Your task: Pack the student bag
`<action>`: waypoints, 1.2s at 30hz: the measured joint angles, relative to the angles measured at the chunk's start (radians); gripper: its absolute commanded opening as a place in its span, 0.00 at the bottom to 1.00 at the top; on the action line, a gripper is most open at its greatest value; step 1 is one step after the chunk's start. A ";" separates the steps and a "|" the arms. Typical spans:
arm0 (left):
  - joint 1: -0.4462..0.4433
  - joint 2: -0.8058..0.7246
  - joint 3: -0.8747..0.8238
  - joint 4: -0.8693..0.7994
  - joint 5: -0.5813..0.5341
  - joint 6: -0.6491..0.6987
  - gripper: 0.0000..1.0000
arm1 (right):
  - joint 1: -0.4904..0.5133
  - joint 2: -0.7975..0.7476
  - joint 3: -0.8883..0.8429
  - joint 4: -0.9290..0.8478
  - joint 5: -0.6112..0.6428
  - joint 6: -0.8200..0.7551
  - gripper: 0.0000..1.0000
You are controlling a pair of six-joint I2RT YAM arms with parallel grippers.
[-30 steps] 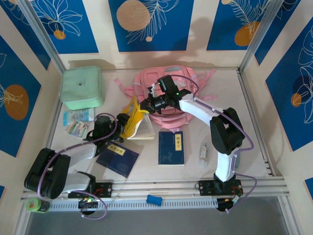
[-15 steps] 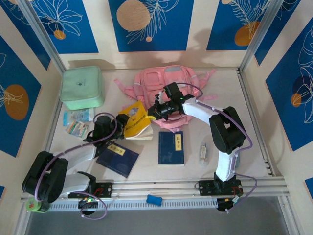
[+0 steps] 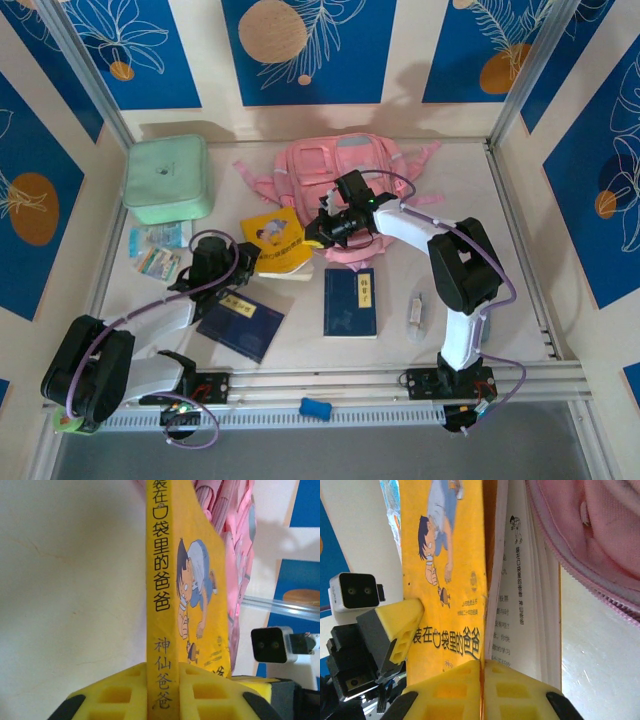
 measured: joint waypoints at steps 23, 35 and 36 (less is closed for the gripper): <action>-0.077 -0.194 0.203 -0.102 0.043 0.103 0.00 | -0.031 -0.226 -0.179 0.096 -0.180 0.039 0.96; -0.138 -0.177 0.270 -0.144 0.039 0.174 0.00 | -0.078 -0.425 -0.304 0.346 -0.311 0.205 0.62; -0.139 -0.177 0.272 -0.154 0.034 0.185 0.00 | -0.085 -0.439 -0.307 0.346 -0.313 0.208 0.56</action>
